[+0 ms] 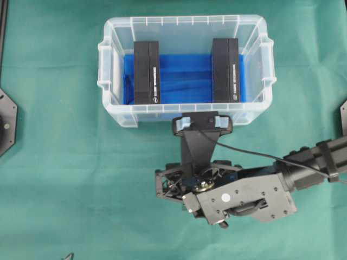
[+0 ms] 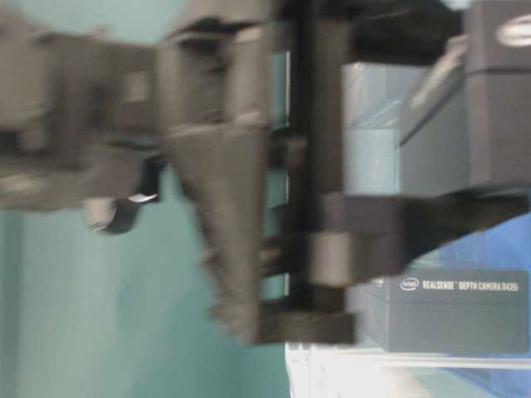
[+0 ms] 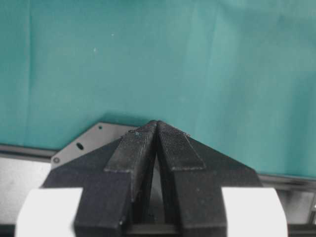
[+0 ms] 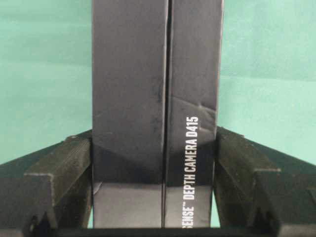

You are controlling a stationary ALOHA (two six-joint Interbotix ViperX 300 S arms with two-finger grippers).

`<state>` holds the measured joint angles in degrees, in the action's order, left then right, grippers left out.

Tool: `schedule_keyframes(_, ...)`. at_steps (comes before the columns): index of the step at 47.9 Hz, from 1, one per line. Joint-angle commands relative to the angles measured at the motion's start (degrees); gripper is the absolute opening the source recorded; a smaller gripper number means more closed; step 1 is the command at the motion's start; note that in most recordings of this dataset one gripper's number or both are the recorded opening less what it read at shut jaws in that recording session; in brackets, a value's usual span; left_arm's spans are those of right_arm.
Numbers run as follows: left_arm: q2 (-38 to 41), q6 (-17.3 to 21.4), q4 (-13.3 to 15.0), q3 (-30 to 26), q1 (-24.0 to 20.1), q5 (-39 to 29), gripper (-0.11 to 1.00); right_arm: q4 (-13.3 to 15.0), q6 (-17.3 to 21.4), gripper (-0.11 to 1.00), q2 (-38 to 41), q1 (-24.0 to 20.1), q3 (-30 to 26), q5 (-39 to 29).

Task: Take the box out of the case with the right arm.
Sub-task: 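Carry the box toward the front and lower it onto the tablecloth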

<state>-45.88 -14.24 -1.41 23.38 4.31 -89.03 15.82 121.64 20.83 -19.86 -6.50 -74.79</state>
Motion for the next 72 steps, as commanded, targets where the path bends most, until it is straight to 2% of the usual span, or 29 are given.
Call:
schedule_keyframes(1,0.35,-0.09,-0.18,-0.88,0.18,0.18,0.0,0.18,0.44,0.66,-1.58,0.18,0.97,1.76)
schedule_keyframes(14,0.62,0.0,-0.18,-0.88,0.18,0.26,0.0,0.18,0.62,0.67,-1.58,0.18,2.81,4.31)
schedule_keyframes(18,0.53,0.09,-0.18,-0.88,0.18,0.26,0.0,0.18,0.62,0.74,-1.58,0.18,2.72,4.22)
schedule_keyframes(24,0.53,0.0,-0.18,-0.88,0.18,0.26,0.0,0.18,0.62,0.9,-1.58,0.18,2.72,4.39)
schedule_keyframes(27,0.53,0.0,-0.18,-0.88,0.18,0.26,0.0,0.18,0.62,0.93,-1.58,0.18,2.64,4.39)
schedule_keyframes(46,0.26,0.0,-0.18,-0.79,0.18,0.26,0.0,0.18,0.62,0.93,-2.81,0.26,2.11,3.69)
schedule_keyframes(53,0.26,-0.09,-0.18,-0.79,0.18,0.26,0.0,0.26,0.44,0.93,-4.04,0.26,0.44,0.97)
schedule_keyframes(62,0.35,-0.09,-0.18,-0.88,0.18,0.26,0.0,1.23,-0.97,0.93,-6.15,0.26,-4.31,-6.06)
schedule_keyframes(72,0.35,-0.09,-0.18,-0.88,0.18,0.35,0.0,2.11,-5.19,0.93,-7.91,0.35,-11.34,-14.94)
